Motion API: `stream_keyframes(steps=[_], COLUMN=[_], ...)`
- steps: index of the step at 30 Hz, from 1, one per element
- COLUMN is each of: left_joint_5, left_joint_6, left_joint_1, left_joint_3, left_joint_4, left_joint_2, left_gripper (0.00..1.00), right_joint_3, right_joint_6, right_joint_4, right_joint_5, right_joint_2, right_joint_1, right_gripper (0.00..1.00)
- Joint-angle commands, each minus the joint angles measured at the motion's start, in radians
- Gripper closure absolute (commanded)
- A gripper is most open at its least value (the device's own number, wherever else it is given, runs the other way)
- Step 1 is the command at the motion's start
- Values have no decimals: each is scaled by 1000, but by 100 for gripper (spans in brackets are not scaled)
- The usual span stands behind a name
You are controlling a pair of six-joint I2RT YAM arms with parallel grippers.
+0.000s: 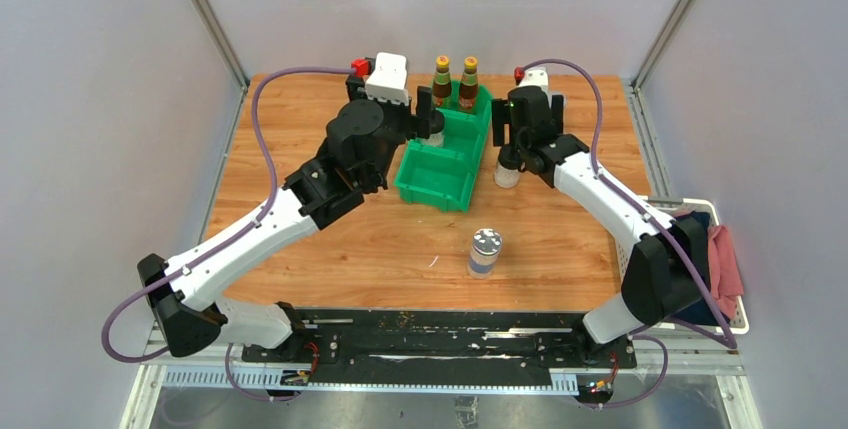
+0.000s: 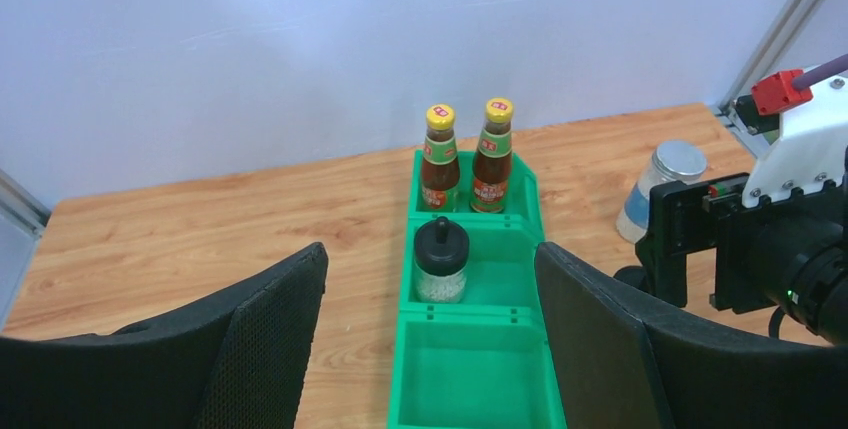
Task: Organize the condiment bottles
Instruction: Pick up the bottle from the center of the board.
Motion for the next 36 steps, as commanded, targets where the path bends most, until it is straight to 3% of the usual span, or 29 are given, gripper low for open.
stream_keyframes(steps=[1, 19, 36], left_joint_5=[-40, -30, -35], left_joint_6=[14, 2, -27], left_joint_1=[-19, -27, -27], left_joint_3=[-10, 40, 52], left_joint_4=[49, 58, -9], left_joint_2=[-5, 83, 93], left_gripper=[18, 16, 16], right_joint_3=[-18, 48, 124], right_joint_6=[-9, 134, 230], right_joint_4=[-35, -106, -211], right_joint_5=[22, -91, -47], right_joint_2=[-25, 84, 194], right_joint_1=[18, 19, 18], right_gripper=[4, 2, 2])
